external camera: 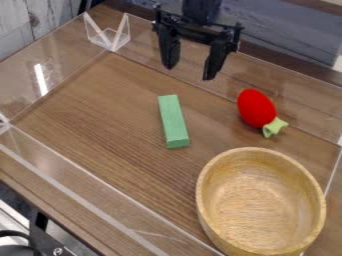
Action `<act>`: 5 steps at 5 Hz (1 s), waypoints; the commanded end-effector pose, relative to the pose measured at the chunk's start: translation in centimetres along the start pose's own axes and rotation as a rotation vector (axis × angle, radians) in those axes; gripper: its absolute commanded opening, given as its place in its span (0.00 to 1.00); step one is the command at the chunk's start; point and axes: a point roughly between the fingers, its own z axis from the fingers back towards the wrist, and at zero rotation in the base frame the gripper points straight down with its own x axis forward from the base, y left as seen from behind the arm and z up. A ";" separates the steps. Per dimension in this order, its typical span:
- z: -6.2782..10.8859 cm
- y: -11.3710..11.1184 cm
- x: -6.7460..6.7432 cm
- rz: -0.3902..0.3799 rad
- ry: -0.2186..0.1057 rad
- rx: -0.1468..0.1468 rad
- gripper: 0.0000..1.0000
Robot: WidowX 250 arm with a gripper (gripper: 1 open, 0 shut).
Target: Put the green block in the brown bowl
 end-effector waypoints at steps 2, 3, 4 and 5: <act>1.8 -3.3 -0.8 -0.132 -0.057 0.015 1.00; 1.8 -4.3 -1.3 -0.199 -0.051 0.024 1.00; 2.5 -2.9 -1.0 -0.227 -0.044 0.039 1.00; 3.4 -1.4 -0.5 -0.240 -0.046 0.042 1.00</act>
